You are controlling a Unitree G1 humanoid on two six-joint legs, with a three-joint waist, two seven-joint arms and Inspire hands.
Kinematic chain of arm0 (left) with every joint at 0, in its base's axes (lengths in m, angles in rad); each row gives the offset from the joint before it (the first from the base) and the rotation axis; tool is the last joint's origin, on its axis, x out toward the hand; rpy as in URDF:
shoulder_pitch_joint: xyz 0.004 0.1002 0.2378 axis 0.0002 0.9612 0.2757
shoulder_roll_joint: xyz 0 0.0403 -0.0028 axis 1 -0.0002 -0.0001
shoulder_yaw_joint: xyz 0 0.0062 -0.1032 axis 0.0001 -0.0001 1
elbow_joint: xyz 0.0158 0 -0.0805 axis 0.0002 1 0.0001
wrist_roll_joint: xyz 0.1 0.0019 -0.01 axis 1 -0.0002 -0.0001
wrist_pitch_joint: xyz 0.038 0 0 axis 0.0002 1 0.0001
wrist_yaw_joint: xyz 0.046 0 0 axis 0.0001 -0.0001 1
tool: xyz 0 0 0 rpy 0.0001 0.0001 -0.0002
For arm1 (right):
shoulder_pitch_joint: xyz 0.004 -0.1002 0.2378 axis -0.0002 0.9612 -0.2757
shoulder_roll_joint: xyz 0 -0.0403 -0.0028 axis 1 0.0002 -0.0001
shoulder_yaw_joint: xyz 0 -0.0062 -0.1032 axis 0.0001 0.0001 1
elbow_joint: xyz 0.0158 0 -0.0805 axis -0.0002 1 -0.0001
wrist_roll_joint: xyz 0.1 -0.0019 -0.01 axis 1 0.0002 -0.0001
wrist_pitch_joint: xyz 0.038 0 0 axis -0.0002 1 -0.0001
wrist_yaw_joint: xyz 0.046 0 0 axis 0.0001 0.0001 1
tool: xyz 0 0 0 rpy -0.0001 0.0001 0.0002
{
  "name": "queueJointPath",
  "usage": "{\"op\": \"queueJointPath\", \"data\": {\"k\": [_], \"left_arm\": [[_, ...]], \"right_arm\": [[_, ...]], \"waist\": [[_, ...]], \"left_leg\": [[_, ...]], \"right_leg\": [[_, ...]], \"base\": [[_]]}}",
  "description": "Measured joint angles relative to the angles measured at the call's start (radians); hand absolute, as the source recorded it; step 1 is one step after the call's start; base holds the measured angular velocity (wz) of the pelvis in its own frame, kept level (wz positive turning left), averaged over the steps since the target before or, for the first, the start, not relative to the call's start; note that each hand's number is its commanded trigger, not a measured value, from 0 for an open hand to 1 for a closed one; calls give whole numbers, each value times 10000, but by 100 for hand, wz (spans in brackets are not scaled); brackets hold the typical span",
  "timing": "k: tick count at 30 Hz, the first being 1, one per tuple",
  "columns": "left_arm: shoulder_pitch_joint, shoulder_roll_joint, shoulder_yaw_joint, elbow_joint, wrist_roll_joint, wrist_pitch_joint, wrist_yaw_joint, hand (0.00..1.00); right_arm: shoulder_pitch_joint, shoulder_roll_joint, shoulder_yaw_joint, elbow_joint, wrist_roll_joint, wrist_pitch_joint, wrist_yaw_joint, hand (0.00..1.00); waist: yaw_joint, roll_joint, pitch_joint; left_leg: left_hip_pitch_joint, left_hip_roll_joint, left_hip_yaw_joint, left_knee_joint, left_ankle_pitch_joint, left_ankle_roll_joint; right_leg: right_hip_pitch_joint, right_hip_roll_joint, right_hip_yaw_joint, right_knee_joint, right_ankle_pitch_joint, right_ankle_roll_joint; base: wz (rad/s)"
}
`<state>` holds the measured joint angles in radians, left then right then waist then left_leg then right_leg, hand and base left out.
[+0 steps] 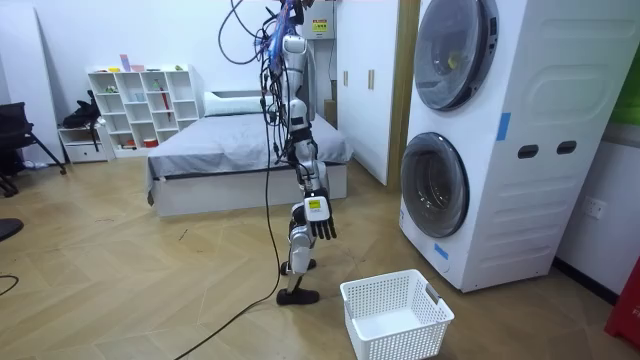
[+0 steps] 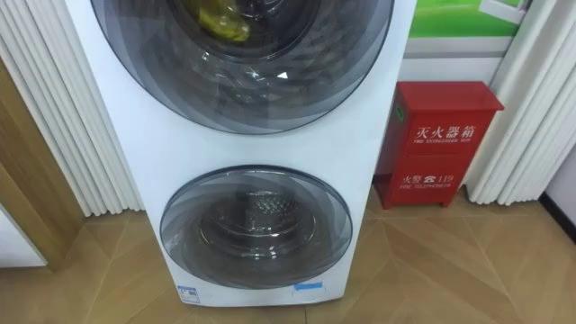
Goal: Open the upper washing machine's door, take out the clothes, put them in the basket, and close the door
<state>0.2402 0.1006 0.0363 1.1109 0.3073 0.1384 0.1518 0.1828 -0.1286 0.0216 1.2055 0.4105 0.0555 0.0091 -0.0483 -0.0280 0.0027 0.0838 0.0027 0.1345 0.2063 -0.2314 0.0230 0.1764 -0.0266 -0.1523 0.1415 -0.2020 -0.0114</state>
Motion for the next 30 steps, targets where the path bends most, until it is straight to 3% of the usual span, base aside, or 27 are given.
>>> {"op": "queueJointPath", "data": {"k": [6,7,8,11,19,23,25,26,28,30], "left_arm": [[41,-7,-6,34,12,3,-48,0],[40,-6,-5,34,14,3,-44,0],[39,-6,-5,34,14,3,-38,0],[46,-6,-16,31,37,3,-37,0],[20,-31,-17,73,-210,347,-110,0],[-41,-32,108,73,-203,351,-308,0],[-29,-37,400,68,-194,336,-384,0],[-47,-3,416,64,-199,331,-383,0],[-154,37,447,64,-201,295,-383,0],[-217,142,530,70,-199,256,-395,0]], "right_arm": [[11,7,56,1,99,-4,0,0],[8,8,55,2,100,-4,1,0],[-10,8,55,1,106,-4,10,0],[-22,-12,84,-1,111,0,37,0],[-91,-34,111,230,282,109,93,0],[-188,-19,-76,348,472,305,92,0],[-246,-62,-399,-320,9,734,25,0],[-261,-120,-556,-1299,-341,920,-109,0],[-538,-253,-621,-2966,-665,977,-345,0],[-1462,-332,-1004,-4695,-665,955,-565,0]], "waist": [[3,-15,22],[2,-10,37],[-4,-28,135],[1,-30,151],[4,-7,88],[26,-108,-44],[18,-134,-51],[16,-194,-8],[16,-210,8],[73,-206,59]], "left_leg": [[24,0,21,4,0,0],[48,0,22,-1,-1,-1],[141,1,22,-13,-6,-4],[135,16,30,-4,-42,-8],[126,-8,-29,-6,-42,-9],[141,-15,8,56,-39,-12],[140,-2,2,95,-37,-9],[136,-9,11,147,-38,-7],[137,-20,56,177,-38,-1],[110,-6,80,180,-33,13]], "right_leg": [[16,0,-5,17,0,0],[32,-1,-6,17,0,0],[137,2,-6,16,0,0],[131,6,-5,15,-5,9],[126,15,-28,-4,-6,10],[147,15,-66,8,-6,9],[147,7,-126,133,-6,10],[142,-4,-136,139,-6,10],[142,-24,-182,126,-5,11],[125,-28,-136,101,-6,11]], "base": [[0],[0],[0],[0],[0],[0],[-4],[-15],[-12],[-4]]}}
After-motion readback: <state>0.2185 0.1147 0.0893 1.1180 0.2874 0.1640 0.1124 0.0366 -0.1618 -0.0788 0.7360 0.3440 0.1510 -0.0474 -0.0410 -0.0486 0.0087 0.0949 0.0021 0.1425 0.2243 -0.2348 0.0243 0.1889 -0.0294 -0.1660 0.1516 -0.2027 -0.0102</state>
